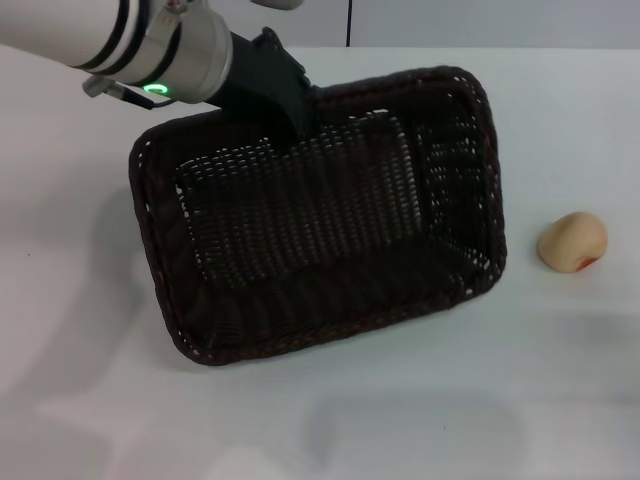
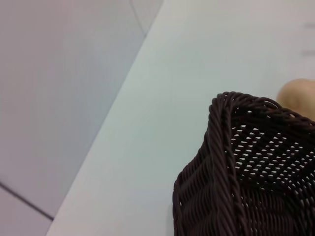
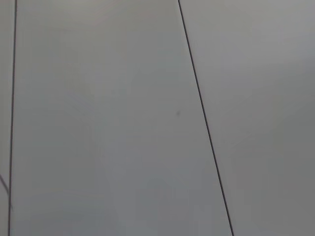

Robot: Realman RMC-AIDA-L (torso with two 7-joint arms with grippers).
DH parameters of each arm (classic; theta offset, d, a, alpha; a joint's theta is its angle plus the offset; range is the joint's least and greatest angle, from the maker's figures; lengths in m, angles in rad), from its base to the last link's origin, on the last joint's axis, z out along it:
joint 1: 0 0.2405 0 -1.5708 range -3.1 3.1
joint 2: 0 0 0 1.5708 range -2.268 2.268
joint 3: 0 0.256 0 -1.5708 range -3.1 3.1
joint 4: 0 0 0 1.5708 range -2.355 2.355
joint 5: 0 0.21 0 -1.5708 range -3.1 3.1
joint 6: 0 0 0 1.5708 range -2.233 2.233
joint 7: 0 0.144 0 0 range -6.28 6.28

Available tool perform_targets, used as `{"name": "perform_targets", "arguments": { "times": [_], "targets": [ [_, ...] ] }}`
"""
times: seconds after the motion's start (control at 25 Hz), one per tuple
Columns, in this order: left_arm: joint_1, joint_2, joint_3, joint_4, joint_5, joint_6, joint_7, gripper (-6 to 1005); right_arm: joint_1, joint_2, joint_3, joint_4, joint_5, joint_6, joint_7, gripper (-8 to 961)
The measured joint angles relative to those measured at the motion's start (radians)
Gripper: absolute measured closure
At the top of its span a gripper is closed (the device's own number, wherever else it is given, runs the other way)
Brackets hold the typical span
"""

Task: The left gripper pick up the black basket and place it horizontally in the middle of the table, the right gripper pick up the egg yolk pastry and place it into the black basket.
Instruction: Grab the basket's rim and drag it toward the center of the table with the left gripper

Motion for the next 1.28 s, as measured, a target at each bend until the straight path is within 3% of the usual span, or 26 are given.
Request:
{"name": "perform_targets", "arguments": {
  "times": [0.52, 0.88, 1.28],
  "targets": [
    [-0.041, 0.001, -0.018, 0.011, -0.099, -0.096, 0.095, 810, -0.007, 0.002, -0.003, 0.000, 0.000, -0.010, 0.000, 144],
    [-0.120, -0.001, -0.011, 0.140, -0.115, -0.089, 0.104, 809, -0.010, 0.002, -0.004, 0.000, 0.000, -0.011, 0.000, 146],
    [-0.216, 0.001, -0.020, 0.361, -0.111, -0.027, 0.126, 809, -0.008, 0.002, -0.005, 0.000, 0.000, -0.011, 0.000, 148]
  ]
}}
